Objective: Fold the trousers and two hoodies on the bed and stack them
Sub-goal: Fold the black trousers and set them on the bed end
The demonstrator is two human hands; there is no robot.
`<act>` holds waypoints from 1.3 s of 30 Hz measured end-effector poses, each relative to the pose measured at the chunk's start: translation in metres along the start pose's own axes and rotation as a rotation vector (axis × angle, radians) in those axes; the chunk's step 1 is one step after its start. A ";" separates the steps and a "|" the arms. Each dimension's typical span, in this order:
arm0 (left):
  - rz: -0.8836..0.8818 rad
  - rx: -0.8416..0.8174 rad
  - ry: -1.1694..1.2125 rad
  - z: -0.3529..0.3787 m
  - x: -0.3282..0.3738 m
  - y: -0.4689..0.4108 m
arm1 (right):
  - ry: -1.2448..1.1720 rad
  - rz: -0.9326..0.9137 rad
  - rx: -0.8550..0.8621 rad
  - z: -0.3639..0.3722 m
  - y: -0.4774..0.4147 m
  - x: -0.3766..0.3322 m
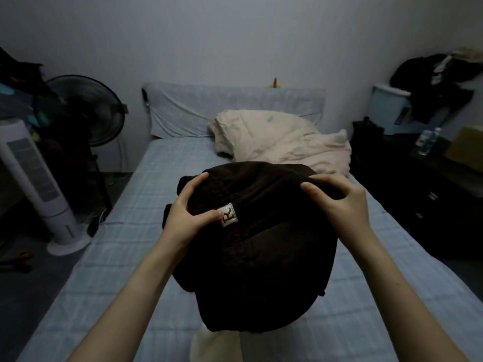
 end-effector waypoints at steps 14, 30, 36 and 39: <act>-0.054 -0.162 0.194 0.081 -0.029 0.040 | 0.086 0.162 0.184 -0.074 0.078 0.031; -0.059 -0.252 0.190 0.371 -0.004 0.070 | -0.004 0.246 0.277 -0.340 0.063 0.143; -0.117 -0.218 0.223 0.472 -0.003 0.086 | 0.091 0.247 0.241 -0.431 0.037 0.175; -0.167 -0.227 0.218 0.506 -0.014 0.089 | 0.122 0.275 0.215 -0.458 0.025 0.200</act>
Point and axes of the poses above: each hand's wrist, its own y-axis away from the middle knuckle, its own z-axis out of the palm, x = y × z, the point moved 2 cm from there along -y, towards the middle knuckle, and after that the axes turned 13 degrees about z, right-handed, at the moved point
